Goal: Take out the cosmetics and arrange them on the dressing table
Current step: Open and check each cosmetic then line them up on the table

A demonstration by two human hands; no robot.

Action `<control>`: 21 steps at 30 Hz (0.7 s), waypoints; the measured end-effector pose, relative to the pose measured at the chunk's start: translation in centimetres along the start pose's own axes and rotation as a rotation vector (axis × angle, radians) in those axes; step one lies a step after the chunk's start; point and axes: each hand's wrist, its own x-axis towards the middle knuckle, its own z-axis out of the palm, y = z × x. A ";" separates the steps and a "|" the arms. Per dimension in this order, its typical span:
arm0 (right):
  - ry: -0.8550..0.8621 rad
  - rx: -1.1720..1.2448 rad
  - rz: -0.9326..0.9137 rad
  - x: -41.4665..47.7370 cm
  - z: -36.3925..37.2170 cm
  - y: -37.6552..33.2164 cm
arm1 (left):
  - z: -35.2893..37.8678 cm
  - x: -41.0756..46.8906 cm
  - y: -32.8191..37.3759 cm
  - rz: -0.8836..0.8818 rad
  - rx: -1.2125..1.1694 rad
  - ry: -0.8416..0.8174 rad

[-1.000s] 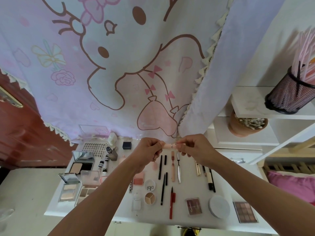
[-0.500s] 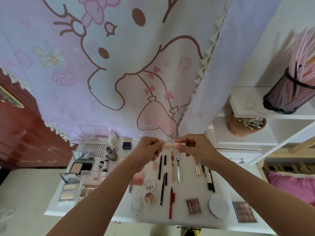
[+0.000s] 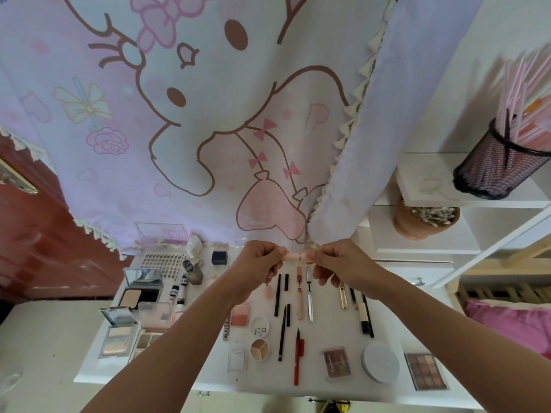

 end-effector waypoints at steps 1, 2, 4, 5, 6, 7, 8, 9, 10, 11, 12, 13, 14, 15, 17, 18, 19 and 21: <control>-0.008 -0.002 -0.017 -0.1 -0.1 0.0 | -0.1 0.0 0.0 -0.005 -0.010 -0.017; -0.009 -0.002 -0.047 -0.1 -0.3 0.0 | -0.1 -0.1 0.1 -0.014 -0.039 -0.039; -0.009 -0.012 -0.106 0.0 -0.5 0.3 | -0.3 -0.2 0.0 -0.033 -0.112 -0.083; -0.005 -0.015 -0.129 0.0 -0.6 0.4 | -0.3 -0.2 -0.1 -0.044 -0.142 -0.096; 0.002 -0.016 -0.149 0.0 -0.6 0.6 | -0.3 -0.3 -0.2 -0.053 -0.170 -0.094; 0.013 -0.019 -0.164 0.0 -0.8 0.7 | -0.4 -0.3 -0.4 -0.060 -0.195 -0.081; 0.028 -0.020 -0.172 0.0 -1.0 0.8 | -0.6 -0.3 -0.6 -0.063 -0.214 -0.060; 0.048 -0.014 -0.173 0.0 -1.4 1.0 | -0.9 -0.3 -0.7 -0.063 -0.224 -0.037; 0.069 -0.006 -0.169 0.0 -1.8 1.2 | -1.3 -0.2 -0.9 -0.059 -0.225 -0.018; 0.083 -0.002 -0.166 0.0 -2.3 1.3 | -1.7 -0.2 -1.0 -0.055 -0.223 -0.006; 0.091 -0.006 -0.163 0.1 -2.7 1.5 | -2.0 -0.2 -1.1 -0.052 -0.222 -0.002; 0.094 -0.009 -0.156 0.1 -3.1 1.5 | -2.3 -0.2 -1.2 -0.052 -0.224 -0.003; 0.099 -0.008 -0.147 0.2 -3.3 1.6 | -2.4 -0.2 -1.3 -0.055 -0.227 -0.002; 0.103 -0.004 -0.137 0.2 -3.5 1.6 | -2.3 -0.2 -1.3 -0.060 -0.228 0.003; 0.101 0.018 -0.116 0.2 -3.8 1.5 | -2.3 -0.2 -1.5 -0.080 -0.247 0.013; 0.098 0.035 -0.105 0.1 -4.0 1.6 | -2.3 -0.3 -1.6 -0.090 -0.275 0.012; 0.096 0.053 -0.090 0.0 -4.2 1.6 | -2.3 -0.3 -1.7 -0.100 -0.316 0.005; 0.105 0.106 -0.035 -0.2 -4.5 2.0 | -2.3 -0.3 -2.2 -0.124 -0.423 -0.016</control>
